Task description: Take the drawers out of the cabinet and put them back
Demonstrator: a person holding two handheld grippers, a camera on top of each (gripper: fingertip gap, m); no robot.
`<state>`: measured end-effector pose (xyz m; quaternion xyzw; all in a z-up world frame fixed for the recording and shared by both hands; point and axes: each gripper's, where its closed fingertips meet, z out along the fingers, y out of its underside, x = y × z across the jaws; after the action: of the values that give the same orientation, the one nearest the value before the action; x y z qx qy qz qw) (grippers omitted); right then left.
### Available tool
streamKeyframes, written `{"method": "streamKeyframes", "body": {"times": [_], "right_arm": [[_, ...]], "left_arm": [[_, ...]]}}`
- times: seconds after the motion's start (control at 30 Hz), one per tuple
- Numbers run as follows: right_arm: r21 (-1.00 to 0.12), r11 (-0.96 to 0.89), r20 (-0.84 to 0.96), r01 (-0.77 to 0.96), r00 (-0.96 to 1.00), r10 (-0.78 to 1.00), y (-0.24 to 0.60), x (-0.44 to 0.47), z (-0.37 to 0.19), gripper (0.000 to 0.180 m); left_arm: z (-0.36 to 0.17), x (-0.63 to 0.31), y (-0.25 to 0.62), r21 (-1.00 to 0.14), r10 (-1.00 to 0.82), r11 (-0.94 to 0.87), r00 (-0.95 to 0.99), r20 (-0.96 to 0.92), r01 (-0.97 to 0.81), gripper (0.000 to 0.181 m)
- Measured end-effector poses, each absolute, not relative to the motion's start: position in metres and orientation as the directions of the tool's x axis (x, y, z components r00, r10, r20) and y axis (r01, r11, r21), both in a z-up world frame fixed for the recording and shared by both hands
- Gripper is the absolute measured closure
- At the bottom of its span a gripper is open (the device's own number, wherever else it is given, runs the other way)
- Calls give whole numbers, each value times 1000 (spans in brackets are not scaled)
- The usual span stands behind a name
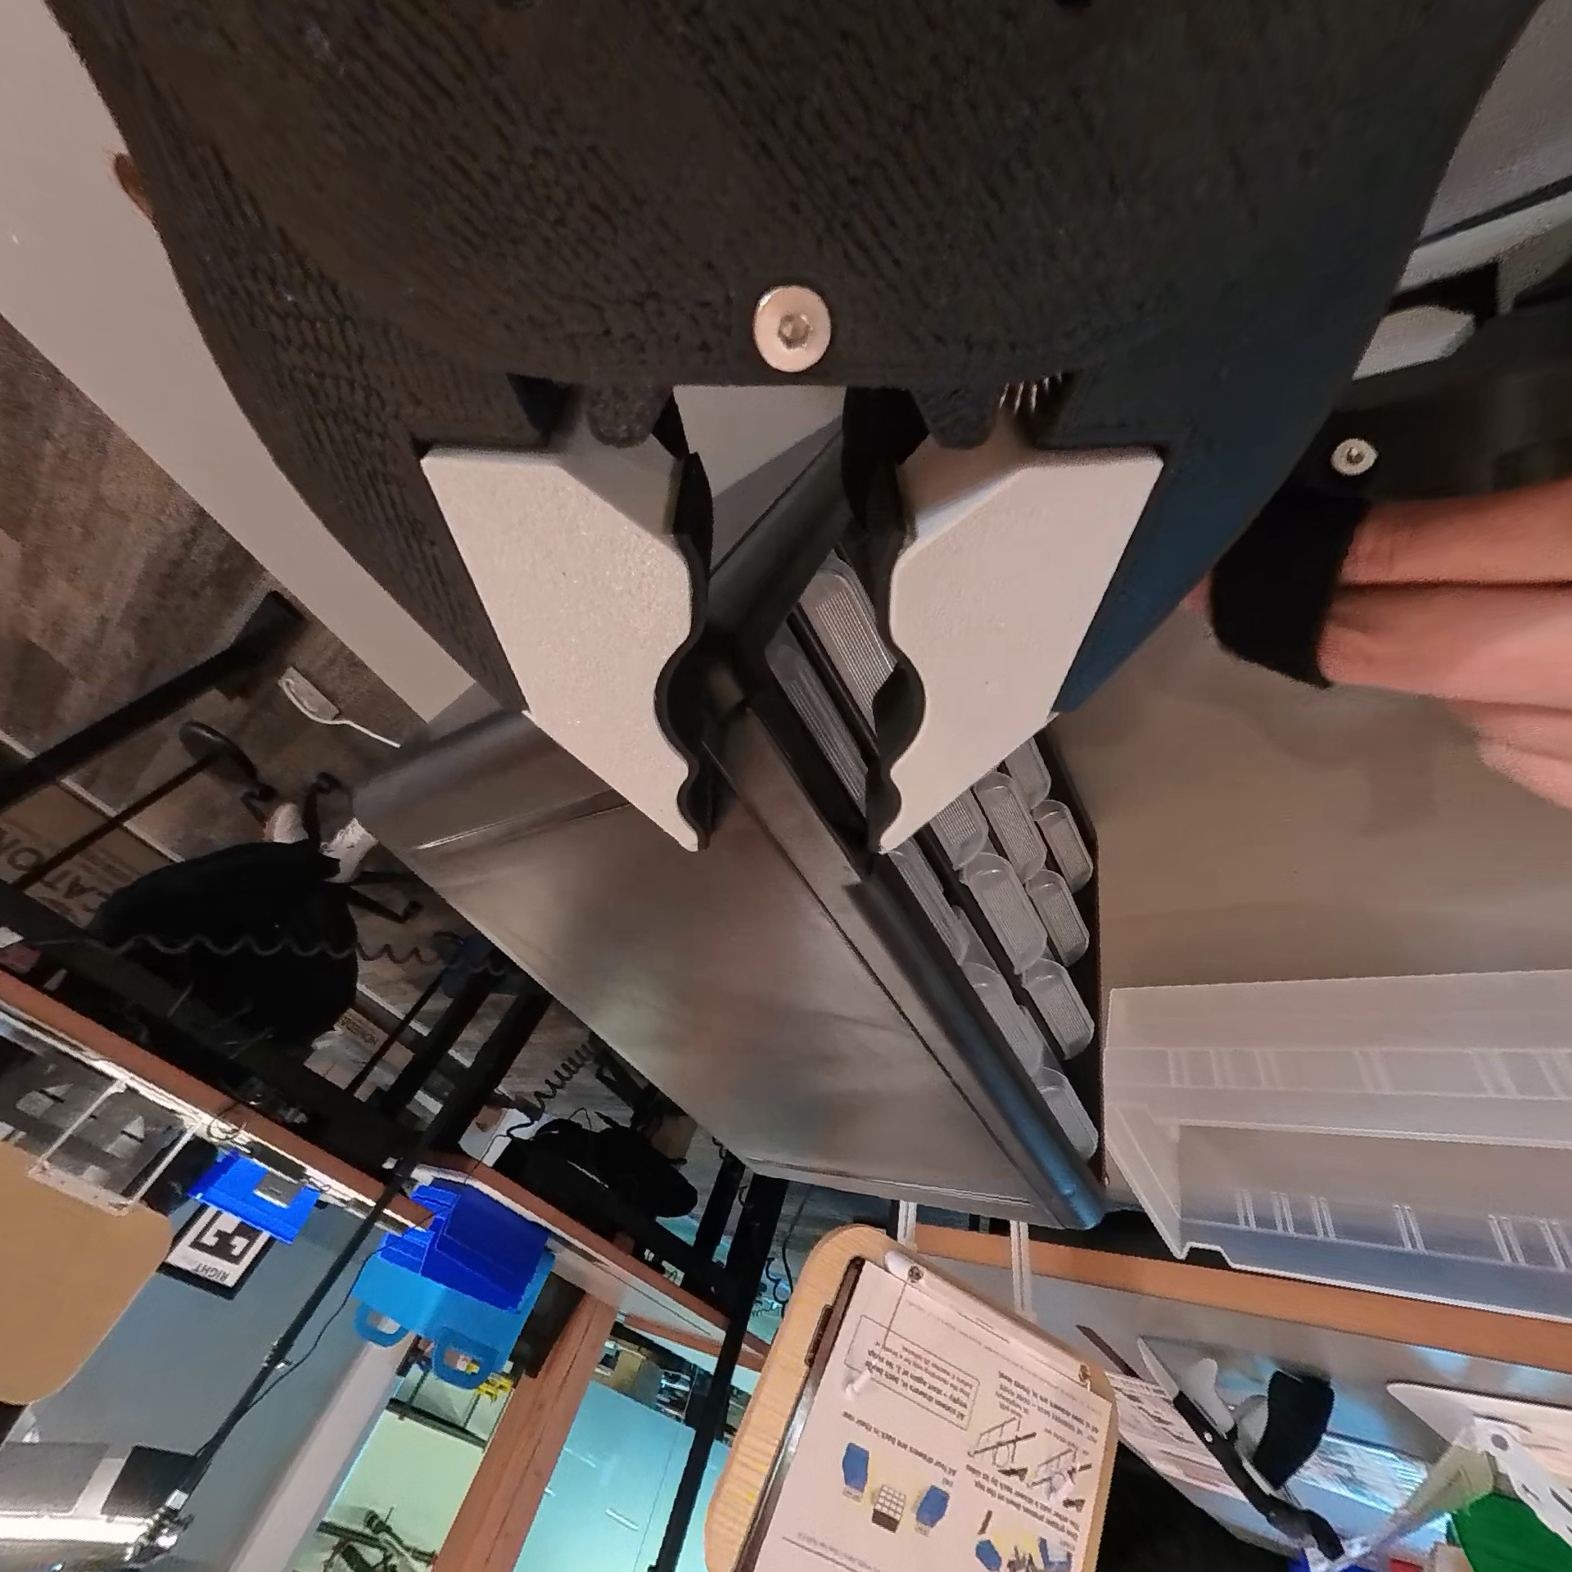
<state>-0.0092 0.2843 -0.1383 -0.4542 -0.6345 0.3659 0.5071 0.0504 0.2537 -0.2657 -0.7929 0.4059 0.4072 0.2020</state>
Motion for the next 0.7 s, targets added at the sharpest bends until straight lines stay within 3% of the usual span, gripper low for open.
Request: {"method": "streamKeyframes", "body": {"times": [0.3, 0.37, 0.43, 0.57, 0.7], "right_arm": [[-920, 333, 325, 206, -74, 943, 284, -9, -138, 145], [-919, 336, 328, 208, -73, 942, 284, -9, -138, 145], [-918, 337, 330, 210, -72, 941, 284, -9, -138, 145], [-918, 337, 330, 210, -72, 941, 284, -9, -138, 145], [-918, 336, 328, 211, -71, 942, 284, -9, -138, 145]], "left_arm": [[-259, 27, 286, -130, -238, -461, 263, -935, -878, 164], [-248, 30, 286, -153, -149, -415, 233, -961, -897, 144], [-238, 42, 282, -184, -83, -328, 222, -971, -927, 137], [-234, 63, 267, -187, -23, -159, 193, -981, -969, 181], [-246, 53, 271, -217, -71, -204, 235, -969, -955, 181]]}}
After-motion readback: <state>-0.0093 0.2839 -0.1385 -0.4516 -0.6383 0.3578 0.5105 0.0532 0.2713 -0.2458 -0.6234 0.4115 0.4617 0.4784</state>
